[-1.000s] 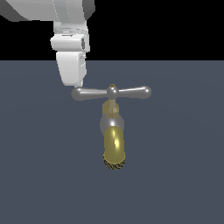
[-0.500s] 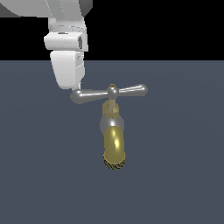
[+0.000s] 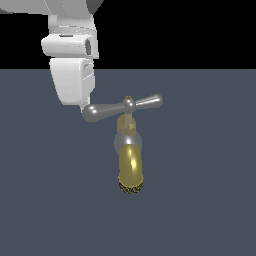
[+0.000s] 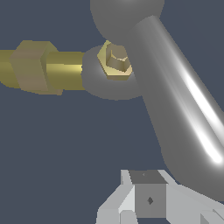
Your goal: Turn on the faucet by rotating a designated handle.
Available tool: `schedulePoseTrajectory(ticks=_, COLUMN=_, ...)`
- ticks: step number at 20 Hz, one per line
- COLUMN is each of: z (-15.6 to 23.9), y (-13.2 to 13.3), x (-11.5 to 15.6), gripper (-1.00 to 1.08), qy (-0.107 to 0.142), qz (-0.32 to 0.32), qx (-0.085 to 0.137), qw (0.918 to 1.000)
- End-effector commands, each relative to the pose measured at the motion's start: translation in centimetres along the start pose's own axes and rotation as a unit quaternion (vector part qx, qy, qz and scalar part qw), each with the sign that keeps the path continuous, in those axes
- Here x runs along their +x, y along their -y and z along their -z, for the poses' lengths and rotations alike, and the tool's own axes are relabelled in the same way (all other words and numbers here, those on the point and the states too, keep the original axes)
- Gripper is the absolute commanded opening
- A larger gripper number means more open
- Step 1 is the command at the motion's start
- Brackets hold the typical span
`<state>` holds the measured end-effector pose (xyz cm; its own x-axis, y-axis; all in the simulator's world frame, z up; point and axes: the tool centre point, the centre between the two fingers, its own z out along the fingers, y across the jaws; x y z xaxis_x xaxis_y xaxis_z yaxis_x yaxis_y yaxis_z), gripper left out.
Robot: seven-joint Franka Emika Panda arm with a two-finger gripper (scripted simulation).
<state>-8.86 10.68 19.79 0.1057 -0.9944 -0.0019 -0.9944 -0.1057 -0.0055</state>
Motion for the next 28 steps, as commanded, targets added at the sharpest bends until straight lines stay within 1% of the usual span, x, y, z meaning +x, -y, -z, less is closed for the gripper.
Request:
schedulePoseTrajectory(ticks=1, z=0.0, y=-0.9, x=0.0, gripper=-1.00, qy=-0.001, qz=0.000, qx=-0.003, qw=1.0000)
schedulePoseTrajectory(ticks=5, z=0.0, y=-1.9, x=-0.1, gripper=-1.00, qy=-0.001, qz=0.000, qx=-0.003, qw=1.0000)
schedulePoseTrajectory(ticks=7, z=0.1, y=-1.5, x=-0.2, gripper=-1.00, qy=-0.002, qz=0.001, qx=0.000, qw=1.0000)
schedulePoseTrajectory(ticks=28, z=0.1, y=-6.6, x=3.7, gripper=-1.00, qy=-0.001, qz=0.000, qx=-0.002, qw=1.0000)
